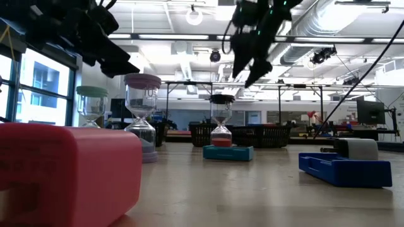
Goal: Pick & Place Office items
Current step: Put the light blue digital timer into the middle black bin
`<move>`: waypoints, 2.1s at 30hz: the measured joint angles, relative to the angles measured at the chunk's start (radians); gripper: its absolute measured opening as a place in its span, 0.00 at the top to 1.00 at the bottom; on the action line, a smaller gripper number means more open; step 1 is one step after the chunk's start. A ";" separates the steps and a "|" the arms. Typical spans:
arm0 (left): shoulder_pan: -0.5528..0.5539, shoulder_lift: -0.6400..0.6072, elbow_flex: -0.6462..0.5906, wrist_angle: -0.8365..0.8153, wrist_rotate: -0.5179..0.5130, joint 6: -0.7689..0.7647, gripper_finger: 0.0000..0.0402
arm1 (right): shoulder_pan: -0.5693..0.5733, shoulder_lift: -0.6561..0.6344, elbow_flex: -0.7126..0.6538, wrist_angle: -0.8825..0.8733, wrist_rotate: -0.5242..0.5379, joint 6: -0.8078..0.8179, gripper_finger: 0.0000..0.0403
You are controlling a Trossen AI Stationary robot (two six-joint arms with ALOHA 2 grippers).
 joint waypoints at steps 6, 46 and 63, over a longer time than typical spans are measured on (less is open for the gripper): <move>0.000 0.000 0.000 0.000 0.000 -0.010 0.25 | 0.095 -0.028 0.000 -0.018 -0.058 -0.061 0.09; -0.120 0.000 0.000 0.035 -0.031 -0.151 0.25 | 0.823 -0.005 -0.445 0.496 0.314 0.307 0.21; -0.222 0.028 0.000 0.055 -0.084 -0.179 0.25 | 0.895 0.158 -0.488 0.750 0.456 0.209 0.21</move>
